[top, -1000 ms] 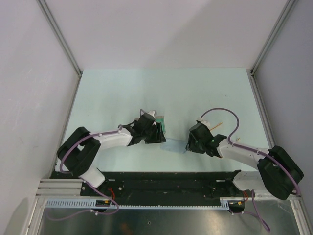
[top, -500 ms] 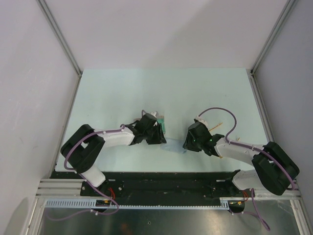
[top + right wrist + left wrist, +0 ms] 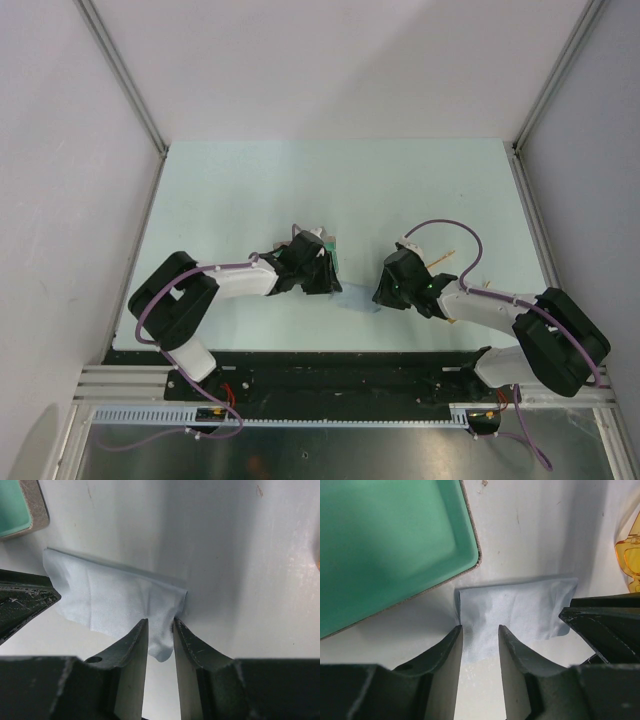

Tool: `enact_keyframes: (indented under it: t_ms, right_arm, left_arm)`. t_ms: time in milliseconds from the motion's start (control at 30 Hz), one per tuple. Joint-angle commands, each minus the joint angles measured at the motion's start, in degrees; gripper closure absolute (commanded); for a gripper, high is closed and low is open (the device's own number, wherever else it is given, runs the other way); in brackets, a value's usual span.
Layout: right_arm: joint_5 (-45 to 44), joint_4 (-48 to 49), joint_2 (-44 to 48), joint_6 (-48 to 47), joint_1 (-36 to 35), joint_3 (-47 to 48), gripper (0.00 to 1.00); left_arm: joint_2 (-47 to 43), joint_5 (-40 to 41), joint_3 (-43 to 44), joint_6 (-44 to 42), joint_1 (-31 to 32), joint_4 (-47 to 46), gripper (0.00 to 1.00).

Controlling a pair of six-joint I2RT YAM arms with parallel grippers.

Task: Organize the sunglasses
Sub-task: Pick up the folded cleaning cloth from the center of the board.

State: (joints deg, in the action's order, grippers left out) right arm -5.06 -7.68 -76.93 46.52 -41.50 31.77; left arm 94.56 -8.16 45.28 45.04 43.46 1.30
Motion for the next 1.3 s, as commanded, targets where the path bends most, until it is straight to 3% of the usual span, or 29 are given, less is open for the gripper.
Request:
enact_keyframes:
  t_ms: [0,467,800,1267]
  right_arm:
    - [0.0,-2.3,-2.0,-0.1,0.0,-0.2,0.69]
    - [-0.7,-3.1,-2.9,0.0,-0.3,-0.2,0.71]
    - [-8.9,-10.2,-3.1,-0.6,-3.8,3.6,0.69]
    - [-9.0,-9.5,-7.9,0.6,-6.2,5.9,0.78]
  left_arm:
    - [1.1,0.3,1.2,0.1,0.4,0.0,0.61]
    - [2.0,2.1,0.5,-1.1,0.5,1.1,0.69]
    - [-0.8,7.7,1.2,-3.7,1.0,4.4,0.63]
    - [2.3,7.2,3.4,-5.9,2.6,5.2,0.67]
